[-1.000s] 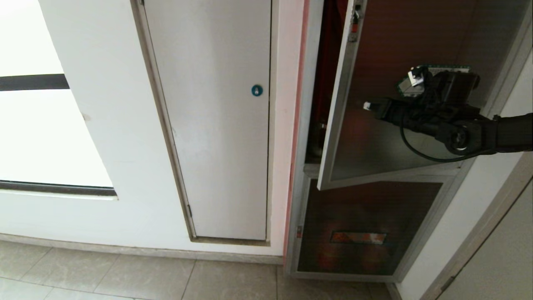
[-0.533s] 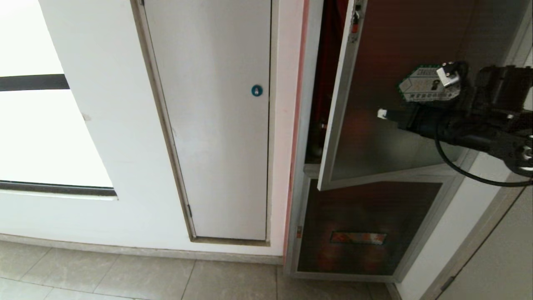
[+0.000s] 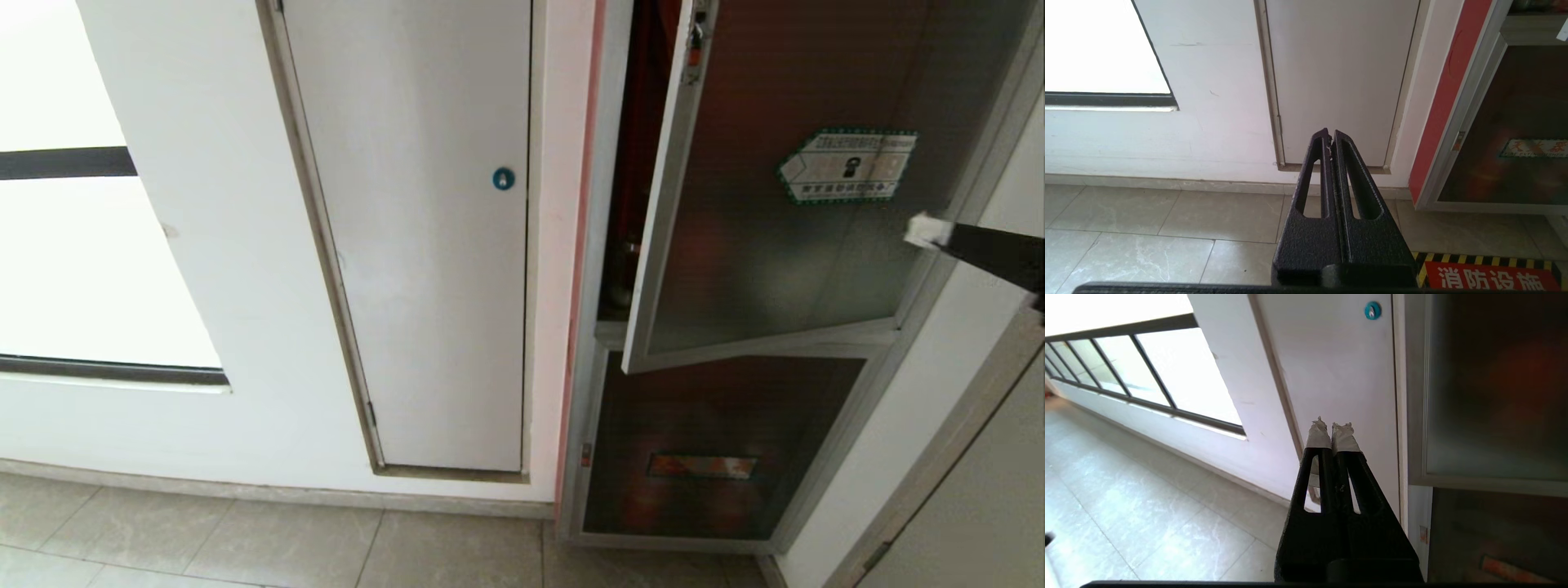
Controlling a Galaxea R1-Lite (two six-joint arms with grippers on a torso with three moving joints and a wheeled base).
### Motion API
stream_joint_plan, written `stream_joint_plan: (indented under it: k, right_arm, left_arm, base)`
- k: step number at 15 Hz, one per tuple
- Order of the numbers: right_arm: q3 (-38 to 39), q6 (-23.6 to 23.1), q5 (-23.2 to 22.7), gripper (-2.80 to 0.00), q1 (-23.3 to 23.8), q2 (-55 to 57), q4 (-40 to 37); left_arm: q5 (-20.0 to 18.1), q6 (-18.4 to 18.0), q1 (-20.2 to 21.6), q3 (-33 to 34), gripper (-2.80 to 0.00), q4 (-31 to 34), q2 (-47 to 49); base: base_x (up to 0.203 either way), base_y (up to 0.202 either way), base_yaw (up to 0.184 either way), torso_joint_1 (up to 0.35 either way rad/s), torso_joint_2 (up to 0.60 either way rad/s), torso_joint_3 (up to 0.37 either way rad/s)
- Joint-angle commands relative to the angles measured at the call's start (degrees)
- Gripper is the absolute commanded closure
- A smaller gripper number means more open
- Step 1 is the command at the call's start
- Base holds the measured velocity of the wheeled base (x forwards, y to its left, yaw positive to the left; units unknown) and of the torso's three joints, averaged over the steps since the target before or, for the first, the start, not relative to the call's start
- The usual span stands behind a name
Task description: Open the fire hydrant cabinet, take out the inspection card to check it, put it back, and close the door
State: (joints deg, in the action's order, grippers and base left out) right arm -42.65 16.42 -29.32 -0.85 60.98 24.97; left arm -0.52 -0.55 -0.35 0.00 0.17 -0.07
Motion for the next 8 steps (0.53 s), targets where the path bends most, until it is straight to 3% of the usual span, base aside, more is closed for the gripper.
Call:
stream_joint_plan:
  k: [1,5,8]
  right_arm:
    - [3.2,0.0,-0.2,0.00,0.0,-14.9,-2.7]
    - [7.5,-2.7,1.8,0.00,0.3,-36.2,-17.7]
    - [12.0,-4.2,3.0,0.00,0.4,-46.6,-23.7]
  left_arm:
    - [0.0,0.0,0.0,0.0,0.00,0.0,0.1]
    - [0.0,0.0,0.0,0.0,0.00,0.0,0.0]
    - [0.0,0.0,0.0,0.0,0.00,0.0,0.0]
  base:
    - [0.000,0.000,0.000,0.000,0.00,0.000]
    - [0.000,0.000,0.000,0.000,0.00,0.000]
    - [0.000,0.000,0.000,0.000,0.00,0.000]
